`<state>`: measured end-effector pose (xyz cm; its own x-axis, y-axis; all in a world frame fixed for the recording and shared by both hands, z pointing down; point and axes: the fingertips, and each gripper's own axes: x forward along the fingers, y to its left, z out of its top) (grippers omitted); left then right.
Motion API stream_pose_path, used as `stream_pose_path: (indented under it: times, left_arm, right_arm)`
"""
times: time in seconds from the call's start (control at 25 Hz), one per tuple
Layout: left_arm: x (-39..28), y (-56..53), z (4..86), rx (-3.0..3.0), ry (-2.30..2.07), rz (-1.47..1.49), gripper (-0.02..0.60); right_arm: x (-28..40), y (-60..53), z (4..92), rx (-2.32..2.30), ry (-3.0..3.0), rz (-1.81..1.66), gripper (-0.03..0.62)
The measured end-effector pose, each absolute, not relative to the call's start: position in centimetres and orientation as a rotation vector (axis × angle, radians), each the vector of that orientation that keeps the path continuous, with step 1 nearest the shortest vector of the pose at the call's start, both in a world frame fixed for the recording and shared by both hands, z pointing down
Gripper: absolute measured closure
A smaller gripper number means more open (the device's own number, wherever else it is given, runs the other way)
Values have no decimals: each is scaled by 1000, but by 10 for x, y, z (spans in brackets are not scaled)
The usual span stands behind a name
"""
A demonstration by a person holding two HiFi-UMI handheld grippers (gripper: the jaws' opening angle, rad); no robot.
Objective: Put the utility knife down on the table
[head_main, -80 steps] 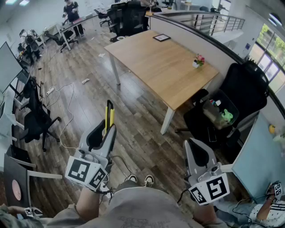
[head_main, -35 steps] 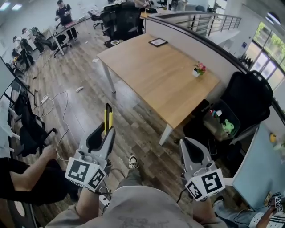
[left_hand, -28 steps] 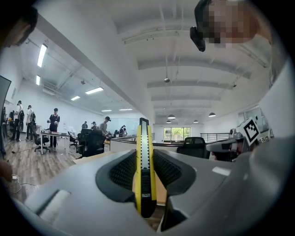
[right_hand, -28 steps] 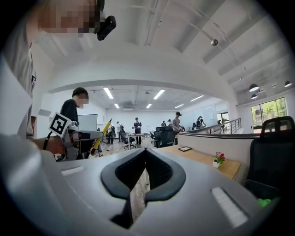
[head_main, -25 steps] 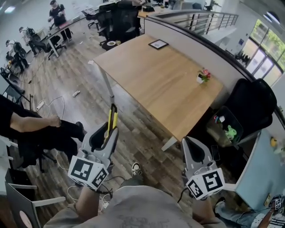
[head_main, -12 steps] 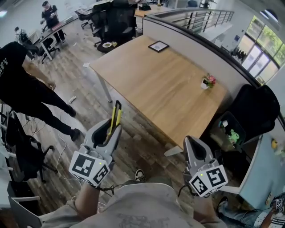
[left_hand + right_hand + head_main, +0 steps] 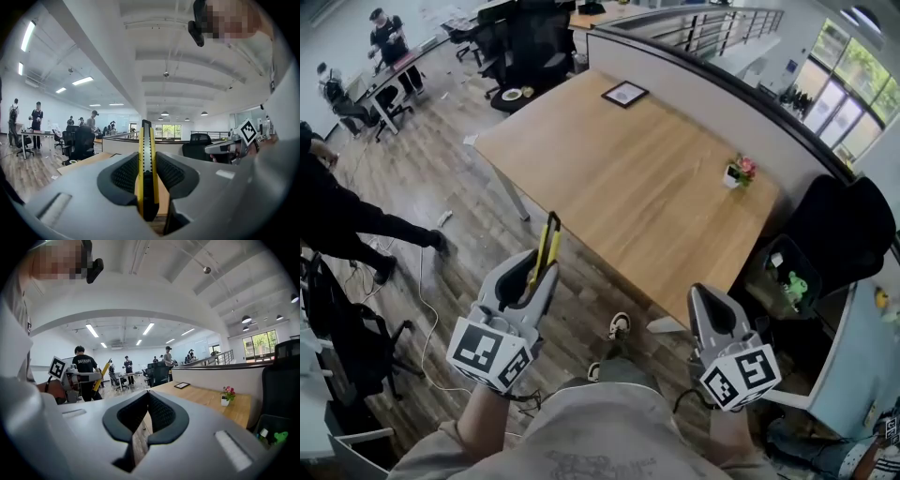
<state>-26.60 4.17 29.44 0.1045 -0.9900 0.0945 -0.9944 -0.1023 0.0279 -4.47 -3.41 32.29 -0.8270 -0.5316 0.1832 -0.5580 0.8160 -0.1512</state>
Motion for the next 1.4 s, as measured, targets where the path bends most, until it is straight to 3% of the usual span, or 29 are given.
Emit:
stream_pose_path:
  times: [0.72, 1.4]
  left_arm:
    - [-266, -188, 331, 2302, -1916, 249, 469]
    - [-236, -248, 370, 2354, -1745, 401, 469]
  right_arm:
    - [-58, -234, 366, 883, -2809, 406, 583]
    - [-30, -271, 392, 1005, -2725, 481, 583]
